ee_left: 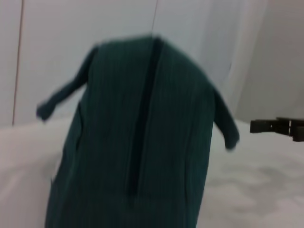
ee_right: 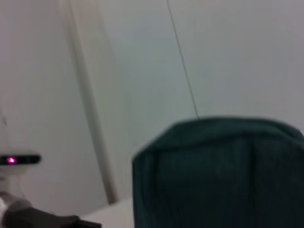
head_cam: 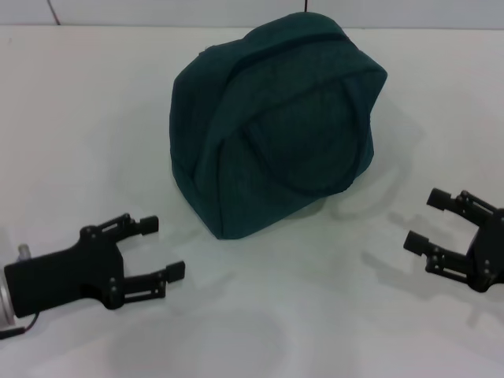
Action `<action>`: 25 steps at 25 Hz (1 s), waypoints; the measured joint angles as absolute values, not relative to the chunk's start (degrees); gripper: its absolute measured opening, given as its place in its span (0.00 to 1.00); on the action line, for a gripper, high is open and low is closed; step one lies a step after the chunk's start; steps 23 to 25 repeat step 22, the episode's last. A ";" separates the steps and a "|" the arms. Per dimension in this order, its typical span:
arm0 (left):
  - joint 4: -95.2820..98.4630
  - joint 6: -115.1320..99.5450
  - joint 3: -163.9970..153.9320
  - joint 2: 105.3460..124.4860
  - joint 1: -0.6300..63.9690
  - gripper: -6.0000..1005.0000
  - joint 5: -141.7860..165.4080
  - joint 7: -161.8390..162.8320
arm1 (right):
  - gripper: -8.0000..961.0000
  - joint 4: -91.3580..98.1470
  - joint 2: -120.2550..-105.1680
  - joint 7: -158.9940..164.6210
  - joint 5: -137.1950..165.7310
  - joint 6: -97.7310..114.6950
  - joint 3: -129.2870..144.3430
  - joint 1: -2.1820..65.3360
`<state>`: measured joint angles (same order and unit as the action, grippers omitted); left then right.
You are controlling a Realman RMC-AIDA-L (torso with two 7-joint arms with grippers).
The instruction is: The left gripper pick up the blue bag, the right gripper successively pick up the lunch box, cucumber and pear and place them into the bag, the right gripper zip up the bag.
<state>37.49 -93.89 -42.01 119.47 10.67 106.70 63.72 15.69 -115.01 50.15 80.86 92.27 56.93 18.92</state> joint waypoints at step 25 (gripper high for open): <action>35.93 -94.61 -41.62 119.26 11.11 0.88 106.95 63.22 | 0.88 14.76 -115.02 47.57 82.27 89.02 58.47 18.58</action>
